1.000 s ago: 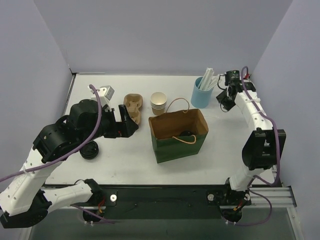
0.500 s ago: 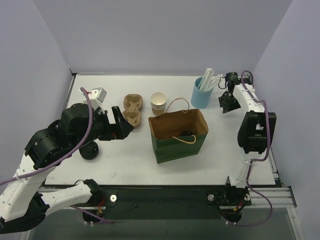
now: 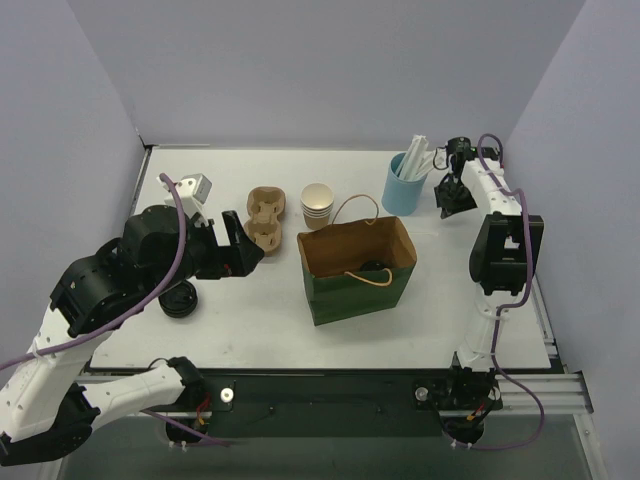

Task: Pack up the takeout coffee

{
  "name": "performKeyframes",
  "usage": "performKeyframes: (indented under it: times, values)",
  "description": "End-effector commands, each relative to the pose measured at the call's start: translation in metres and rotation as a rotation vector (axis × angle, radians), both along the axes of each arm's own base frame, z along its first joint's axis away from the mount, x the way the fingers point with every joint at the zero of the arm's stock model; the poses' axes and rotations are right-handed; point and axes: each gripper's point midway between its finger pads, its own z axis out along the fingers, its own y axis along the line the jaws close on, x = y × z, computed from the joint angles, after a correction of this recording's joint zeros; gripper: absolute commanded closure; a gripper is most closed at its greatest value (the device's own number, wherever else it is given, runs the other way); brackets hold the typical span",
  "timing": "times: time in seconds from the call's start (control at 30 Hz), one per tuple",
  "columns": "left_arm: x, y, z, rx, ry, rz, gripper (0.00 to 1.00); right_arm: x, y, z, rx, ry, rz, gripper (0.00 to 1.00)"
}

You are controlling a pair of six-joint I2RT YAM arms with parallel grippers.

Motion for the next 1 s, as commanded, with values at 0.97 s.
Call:
performKeyframes:
  times: [0.97]
  values:
    - [-0.006,0.005,0.010,0.052,-0.017,-0.052,0.03,-0.031,0.031,0.004,-0.157,-0.027,-0.111,0.55]
